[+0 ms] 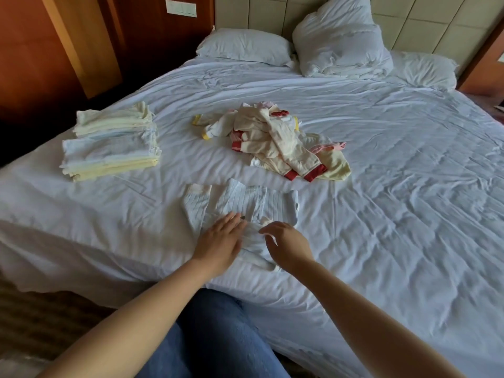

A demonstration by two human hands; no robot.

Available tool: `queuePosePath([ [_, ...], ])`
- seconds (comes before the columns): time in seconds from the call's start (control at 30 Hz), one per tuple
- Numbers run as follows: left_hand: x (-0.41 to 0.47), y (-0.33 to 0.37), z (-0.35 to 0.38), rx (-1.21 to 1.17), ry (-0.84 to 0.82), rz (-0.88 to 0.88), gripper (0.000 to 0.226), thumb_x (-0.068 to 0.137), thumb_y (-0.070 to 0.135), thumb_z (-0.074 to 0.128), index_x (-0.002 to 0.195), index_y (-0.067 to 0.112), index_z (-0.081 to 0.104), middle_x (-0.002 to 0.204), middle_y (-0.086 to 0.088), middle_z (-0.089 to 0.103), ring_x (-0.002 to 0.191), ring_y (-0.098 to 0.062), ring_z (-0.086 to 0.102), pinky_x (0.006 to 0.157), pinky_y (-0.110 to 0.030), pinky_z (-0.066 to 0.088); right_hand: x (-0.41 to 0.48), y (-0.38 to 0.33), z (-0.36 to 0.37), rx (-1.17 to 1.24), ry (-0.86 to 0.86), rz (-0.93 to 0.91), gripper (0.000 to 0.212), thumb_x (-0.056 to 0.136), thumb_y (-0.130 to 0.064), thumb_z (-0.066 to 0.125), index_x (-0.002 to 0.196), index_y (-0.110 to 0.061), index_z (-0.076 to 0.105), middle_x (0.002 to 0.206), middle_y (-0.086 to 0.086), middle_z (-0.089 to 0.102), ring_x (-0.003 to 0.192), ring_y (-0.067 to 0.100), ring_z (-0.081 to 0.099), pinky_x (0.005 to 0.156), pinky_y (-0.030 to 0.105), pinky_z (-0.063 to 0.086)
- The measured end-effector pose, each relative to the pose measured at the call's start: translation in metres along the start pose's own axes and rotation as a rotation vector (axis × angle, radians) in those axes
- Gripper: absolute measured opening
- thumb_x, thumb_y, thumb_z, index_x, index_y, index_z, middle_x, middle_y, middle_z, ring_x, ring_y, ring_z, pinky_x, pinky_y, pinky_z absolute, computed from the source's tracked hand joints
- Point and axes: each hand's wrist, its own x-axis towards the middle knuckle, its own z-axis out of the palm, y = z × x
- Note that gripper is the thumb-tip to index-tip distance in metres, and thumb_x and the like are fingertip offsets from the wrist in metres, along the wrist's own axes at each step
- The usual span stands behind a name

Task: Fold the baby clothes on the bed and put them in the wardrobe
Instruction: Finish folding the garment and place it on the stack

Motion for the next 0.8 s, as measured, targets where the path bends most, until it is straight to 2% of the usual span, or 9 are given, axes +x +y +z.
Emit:
queuePosePath([
  [0.1,-0.011,0.002,0.016,0.098,-0.177,-0.057,0.099,0.073,0.067,-0.032,0.151,0.011,-0.007,0.159,-0.008,-0.014,0.15,-0.022,-0.011,0.122,-0.037,-0.007,-0.006,0.006,0.02,-0.049,-0.203,-0.074,0.047,0.103,-0.024,0.034,0.15,-0.03,0.033,0.159,-0.011,0.022,0.148,0.009,0.015,0.119,0.03,0.022],
  [0.17,-0.015,-0.001,0.021,0.077,-0.204,-0.095,0.092,0.069,0.067,-0.032,0.144,0.015,-0.021,0.156,-0.004,-0.025,0.148,-0.02,-0.02,0.122,-0.037,-0.009,-0.014,0.015,0.029,-0.137,-0.264,-0.134,0.053,0.106,-0.034,0.023,0.155,-0.032,0.005,0.161,-0.012,-0.007,0.147,0.006,-0.013,0.119,0.025,-0.008],
  [0.23,-0.014,-0.001,0.018,0.049,-0.226,-0.099,0.083,0.073,0.059,-0.021,0.144,0.017,-0.023,0.158,-0.003,-0.024,0.147,-0.017,-0.022,0.12,-0.035,-0.013,-0.017,0.02,0.031,-0.167,-0.255,-0.158,0.053,0.106,-0.038,0.018,0.154,-0.034,-0.004,0.159,-0.013,-0.016,0.144,0.004,-0.022,0.116,0.024,-0.017],
  [0.33,-0.013,-0.001,0.006,0.028,-0.235,-0.081,0.078,0.087,0.056,-0.007,0.154,0.016,-0.007,0.161,0.001,-0.014,0.149,-0.015,-0.013,0.119,-0.032,-0.01,-0.016,0.019,0.032,-0.154,-0.268,-0.159,0.053,0.106,-0.039,0.019,0.154,-0.035,-0.001,0.159,-0.014,-0.014,0.145,0.004,-0.02,0.12,0.029,-0.011],
  [0.4,-0.014,-0.007,-0.003,-0.026,-0.122,-0.063,0.065,0.098,0.049,0.013,0.154,0.017,0.025,0.161,0.001,0.015,0.15,-0.018,0.016,0.12,-0.036,0.012,-0.014,0.018,0.031,-0.126,-0.252,-0.136,0.053,0.105,-0.038,0.026,0.154,-0.035,0.008,0.161,-0.014,-0.005,0.148,0.005,-0.01,0.123,0.033,-0.001],
  [0.47,-0.016,-0.016,-0.012,-0.032,0.091,-0.027,0.053,0.095,0.041,0.029,0.133,0.018,0.058,0.14,-0.001,0.056,0.126,-0.024,0.053,0.103,-0.039,0.041,-0.009,0.013,0.025,-0.063,-0.222,-0.076,0.052,0.102,-0.034,0.039,0.152,-0.033,0.027,0.161,-0.012,0.014,0.149,0.01,0.009,0.121,0.034,0.013],
  [0.5,-0.017,-0.024,-0.012,-0.022,0.19,-0.026,0.046,0.092,0.036,0.036,0.122,0.018,0.066,0.125,0.0,0.064,0.112,-0.024,0.061,0.092,-0.038,0.048,-0.006,0.009,0.021,-0.032,-0.199,-0.046,0.05,0.099,-0.033,0.046,0.148,-0.032,0.037,0.159,-0.011,0.024,0.147,0.012,0.019,0.118,0.034,0.022],
  [0.6,-0.021,-0.049,-0.014,-0.087,0.272,-0.128,0.034,0.084,0.027,0.051,0.112,0.018,0.068,0.114,0.001,0.064,0.106,-0.023,0.06,0.085,-0.037,0.049,0.012,-0.009,0.011,-0.004,-0.144,-0.045,0.046,0.094,-0.031,0.054,0.14,-0.031,0.048,0.151,-0.01,0.04,0.139,0.014,0.034,0.109,0.036,0.038],
  [0.8,-0.028,-0.086,-0.009,-0.156,0.244,-0.146,0.033,0.087,0.028,0.052,0.117,0.019,0.06,0.12,0.003,0.062,0.105,-0.021,0.06,0.088,-0.034,0.047,0.072,-0.052,0.01,-0.04,-0.171,-0.18,0.045,0.095,-0.029,0.054,0.139,-0.033,0.049,0.15,-0.011,0.042,0.136,0.012,0.039,0.103,0.033,0.043],
])
